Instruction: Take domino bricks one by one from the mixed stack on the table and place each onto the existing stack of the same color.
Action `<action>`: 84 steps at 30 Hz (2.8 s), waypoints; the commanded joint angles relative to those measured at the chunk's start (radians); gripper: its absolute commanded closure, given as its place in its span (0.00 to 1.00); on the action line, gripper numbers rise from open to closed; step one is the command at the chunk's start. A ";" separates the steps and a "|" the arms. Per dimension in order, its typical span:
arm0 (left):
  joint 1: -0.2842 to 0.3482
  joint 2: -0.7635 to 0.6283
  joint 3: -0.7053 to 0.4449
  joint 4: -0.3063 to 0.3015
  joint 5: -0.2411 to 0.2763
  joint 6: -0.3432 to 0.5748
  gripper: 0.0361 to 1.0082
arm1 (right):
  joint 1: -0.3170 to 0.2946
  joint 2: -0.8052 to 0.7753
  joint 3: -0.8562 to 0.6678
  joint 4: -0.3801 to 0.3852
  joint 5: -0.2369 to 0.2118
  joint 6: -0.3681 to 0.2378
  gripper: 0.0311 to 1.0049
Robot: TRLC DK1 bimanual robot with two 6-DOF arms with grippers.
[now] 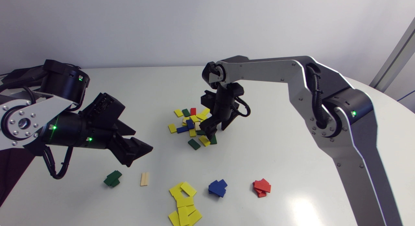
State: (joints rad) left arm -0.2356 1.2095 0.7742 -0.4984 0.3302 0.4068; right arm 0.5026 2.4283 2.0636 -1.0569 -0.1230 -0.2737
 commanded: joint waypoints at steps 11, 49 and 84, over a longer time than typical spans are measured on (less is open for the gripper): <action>-0.002 -0.027 -0.012 -0.019 0.012 0.020 0.02 | -0.007 0.080 0.087 -0.089 -0.006 0.004 0.10; 0.027 -0.079 -0.012 -0.057 0.058 0.064 0.02 | 0.040 0.118 0.156 -0.176 0.103 0.064 0.11; 0.087 -0.140 -0.030 -0.112 0.105 0.133 0.02 | 0.079 -0.081 -0.085 -0.086 0.137 0.136 0.11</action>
State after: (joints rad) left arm -0.1577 1.0878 0.7738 -0.5991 0.4194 0.5095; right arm 0.5758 2.3775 2.0041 -1.1442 0.0051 -0.1703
